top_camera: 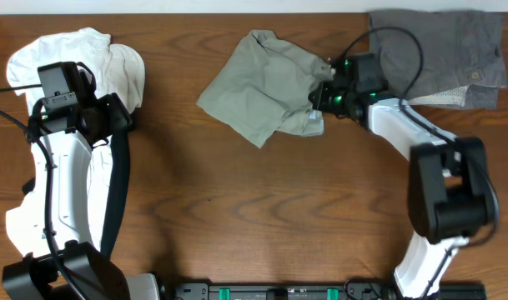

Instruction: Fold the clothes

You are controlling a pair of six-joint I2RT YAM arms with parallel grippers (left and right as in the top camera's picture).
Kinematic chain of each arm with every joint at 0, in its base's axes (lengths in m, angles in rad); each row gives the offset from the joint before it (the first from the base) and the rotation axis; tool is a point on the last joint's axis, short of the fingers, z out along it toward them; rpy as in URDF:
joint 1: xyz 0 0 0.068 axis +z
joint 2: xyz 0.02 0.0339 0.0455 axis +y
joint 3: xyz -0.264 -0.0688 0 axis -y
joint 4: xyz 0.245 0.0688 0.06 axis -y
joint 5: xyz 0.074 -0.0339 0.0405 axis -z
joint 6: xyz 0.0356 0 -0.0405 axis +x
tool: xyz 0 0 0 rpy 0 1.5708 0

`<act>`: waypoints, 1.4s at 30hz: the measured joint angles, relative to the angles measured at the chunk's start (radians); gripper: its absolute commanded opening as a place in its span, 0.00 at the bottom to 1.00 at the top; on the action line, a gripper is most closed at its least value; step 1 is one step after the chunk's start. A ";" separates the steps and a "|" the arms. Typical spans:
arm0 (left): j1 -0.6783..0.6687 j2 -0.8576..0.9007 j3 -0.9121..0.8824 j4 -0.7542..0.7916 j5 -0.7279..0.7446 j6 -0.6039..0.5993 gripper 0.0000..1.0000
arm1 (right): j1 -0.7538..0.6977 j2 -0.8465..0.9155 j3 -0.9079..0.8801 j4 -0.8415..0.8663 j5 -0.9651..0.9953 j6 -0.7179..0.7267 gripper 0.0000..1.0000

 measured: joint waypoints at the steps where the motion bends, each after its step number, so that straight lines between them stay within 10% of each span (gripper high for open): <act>1: 0.000 0.000 0.000 -0.001 0.000 0.000 0.66 | -0.003 -0.030 0.000 -0.003 -0.002 -0.002 0.01; 42: 0.000 0.000 0.000 -0.010 0.000 0.000 0.66 | -0.192 -0.224 0.078 0.061 0.032 -0.056 0.01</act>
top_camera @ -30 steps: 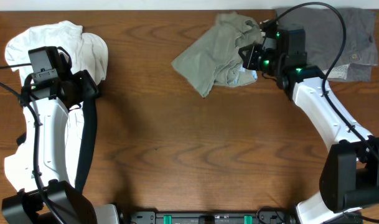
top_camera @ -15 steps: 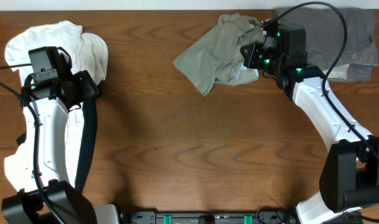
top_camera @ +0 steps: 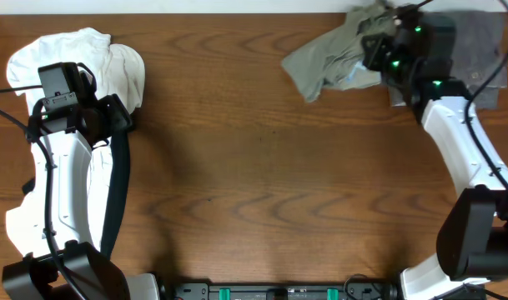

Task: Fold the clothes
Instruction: 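Place the shorts onto the grey garment stack at top right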

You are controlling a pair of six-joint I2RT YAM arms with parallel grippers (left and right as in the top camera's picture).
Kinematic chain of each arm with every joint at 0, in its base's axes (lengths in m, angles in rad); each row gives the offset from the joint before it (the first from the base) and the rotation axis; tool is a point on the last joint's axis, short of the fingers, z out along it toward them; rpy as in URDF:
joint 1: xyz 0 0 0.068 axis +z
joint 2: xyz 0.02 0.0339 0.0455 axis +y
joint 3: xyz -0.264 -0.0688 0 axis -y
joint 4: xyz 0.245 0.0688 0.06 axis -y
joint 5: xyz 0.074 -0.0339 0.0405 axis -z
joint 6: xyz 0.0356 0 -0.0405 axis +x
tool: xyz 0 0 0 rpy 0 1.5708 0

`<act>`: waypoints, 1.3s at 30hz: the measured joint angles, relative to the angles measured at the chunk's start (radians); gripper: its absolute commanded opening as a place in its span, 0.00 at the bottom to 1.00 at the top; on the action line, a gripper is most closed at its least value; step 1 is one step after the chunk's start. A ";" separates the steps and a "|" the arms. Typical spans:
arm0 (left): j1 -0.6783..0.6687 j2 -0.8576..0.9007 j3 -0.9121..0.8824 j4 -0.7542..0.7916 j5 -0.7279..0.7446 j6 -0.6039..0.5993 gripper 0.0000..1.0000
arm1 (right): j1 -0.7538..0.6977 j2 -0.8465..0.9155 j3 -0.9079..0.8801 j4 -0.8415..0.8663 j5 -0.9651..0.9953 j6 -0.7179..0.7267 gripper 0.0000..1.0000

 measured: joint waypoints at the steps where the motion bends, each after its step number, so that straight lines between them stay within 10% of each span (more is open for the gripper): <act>1: 0.000 0.000 0.000 0.000 0.000 0.000 0.66 | -0.008 0.000 0.008 0.006 0.000 0.000 0.01; 39: 0.000 0.000 0.000 0.000 0.000 0.000 0.66 | -0.103 0.001 0.190 0.235 0.093 0.057 0.01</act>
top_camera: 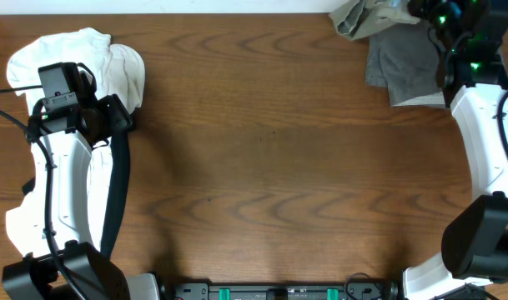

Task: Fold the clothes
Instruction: 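Place the shorts onto the grey garment stack at top right, then press and smooth the shorts on the stack with the right gripper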

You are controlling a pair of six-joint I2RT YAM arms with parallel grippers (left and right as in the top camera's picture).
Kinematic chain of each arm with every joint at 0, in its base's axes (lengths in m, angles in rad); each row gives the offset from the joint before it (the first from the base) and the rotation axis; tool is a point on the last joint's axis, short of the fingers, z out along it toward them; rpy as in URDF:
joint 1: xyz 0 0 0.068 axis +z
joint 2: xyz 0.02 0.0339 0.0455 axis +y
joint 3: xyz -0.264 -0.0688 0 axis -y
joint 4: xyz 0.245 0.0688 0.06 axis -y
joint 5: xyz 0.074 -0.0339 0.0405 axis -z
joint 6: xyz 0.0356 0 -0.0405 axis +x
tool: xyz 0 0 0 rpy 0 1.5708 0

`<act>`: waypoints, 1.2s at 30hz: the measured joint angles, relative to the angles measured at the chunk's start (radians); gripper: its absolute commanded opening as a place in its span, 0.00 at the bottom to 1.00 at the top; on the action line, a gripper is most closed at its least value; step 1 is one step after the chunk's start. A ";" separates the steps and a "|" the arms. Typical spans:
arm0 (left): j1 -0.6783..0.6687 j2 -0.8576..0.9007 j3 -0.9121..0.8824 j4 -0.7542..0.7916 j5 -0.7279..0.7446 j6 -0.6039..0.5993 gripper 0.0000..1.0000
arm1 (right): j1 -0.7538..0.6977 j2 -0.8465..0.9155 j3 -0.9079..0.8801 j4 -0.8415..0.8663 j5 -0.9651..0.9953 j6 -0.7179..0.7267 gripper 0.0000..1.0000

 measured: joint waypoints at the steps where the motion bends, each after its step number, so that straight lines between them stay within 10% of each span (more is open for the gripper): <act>1: 0.000 0.000 0.000 0.000 0.000 0.000 0.66 | -0.009 0.000 0.000 0.000 0.005 0.002 0.01; 36: -0.002 0.000 0.000 0.000 0.000 -0.004 0.66 | -0.194 0.277 0.010 0.233 -0.025 0.172 0.01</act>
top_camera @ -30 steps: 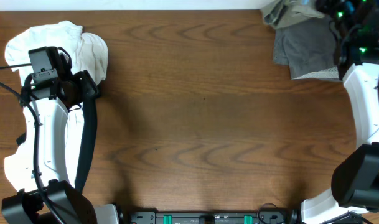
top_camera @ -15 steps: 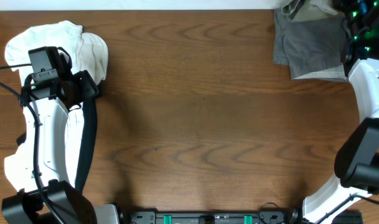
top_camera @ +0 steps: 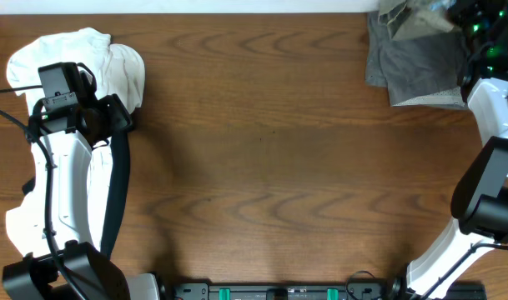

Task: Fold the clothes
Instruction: 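Press and smooth the shorts on the stack with the right gripper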

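An olive-green garment (top_camera: pixel 410 20) is bunched at the far right edge of the table, lying over the far corner of a folded grey garment (top_camera: pixel 420 71). My right gripper (top_camera: pixel 455 15) is at the bunch's right end and looks shut on it; its fingers are hidden by cloth and wrist. At the far left lies a crumpled white garment (top_camera: pixel 124 67). My left gripper (top_camera: pixel 120 117) rests at that garment's near edge, and its jaws are too dark to read.
The left arm (top_camera: pixel 62 183) lies along the left side of the wooden table (top_camera: pixel 262 167). The right arm (top_camera: pixel 487 150) runs up the right edge. A black rail with green fittings (top_camera: pixel 279 292) sits at the front edge.
My right gripper has moved further right along the far edge with the olive-green garment. The bunch now overlaps the grey garment instead of hanging left of it. The left arm has not moved.
The olive-green garment lay spread mid-table with my right gripper at its right edge. It was then bunched near the grey garment's left side, then at the far edge, and now rests over the grey garment. The left arm stayed still.
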You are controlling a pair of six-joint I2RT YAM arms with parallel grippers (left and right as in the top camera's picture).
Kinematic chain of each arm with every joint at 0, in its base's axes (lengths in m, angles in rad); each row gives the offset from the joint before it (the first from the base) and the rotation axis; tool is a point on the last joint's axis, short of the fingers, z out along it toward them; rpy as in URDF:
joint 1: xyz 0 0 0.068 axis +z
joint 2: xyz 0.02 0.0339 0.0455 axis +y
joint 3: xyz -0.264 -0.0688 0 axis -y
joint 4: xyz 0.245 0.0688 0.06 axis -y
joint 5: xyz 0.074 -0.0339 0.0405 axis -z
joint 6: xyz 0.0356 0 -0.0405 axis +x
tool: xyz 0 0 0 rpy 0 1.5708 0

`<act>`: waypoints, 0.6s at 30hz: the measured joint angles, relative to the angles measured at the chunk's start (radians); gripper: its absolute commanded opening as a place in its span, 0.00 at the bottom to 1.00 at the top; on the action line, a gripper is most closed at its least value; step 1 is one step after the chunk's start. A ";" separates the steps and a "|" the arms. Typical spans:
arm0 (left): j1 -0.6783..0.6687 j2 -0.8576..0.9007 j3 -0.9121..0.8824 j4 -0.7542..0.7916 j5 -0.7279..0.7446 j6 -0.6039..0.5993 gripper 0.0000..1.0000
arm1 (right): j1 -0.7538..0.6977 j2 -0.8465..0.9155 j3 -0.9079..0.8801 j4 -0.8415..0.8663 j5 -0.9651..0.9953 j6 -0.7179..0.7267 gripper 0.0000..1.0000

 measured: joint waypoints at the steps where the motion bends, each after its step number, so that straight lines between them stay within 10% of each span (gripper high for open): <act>1: -0.001 0.000 0.000 0.000 0.000 0.000 0.66 | 0.000 0.002 0.000 -0.020 -0.005 -0.001 0.01; 18: -0.009 0.000 0.000 0.000 0.000 0.000 0.66 | -0.082 0.002 0.018 -0.546 -0.088 0.014 0.11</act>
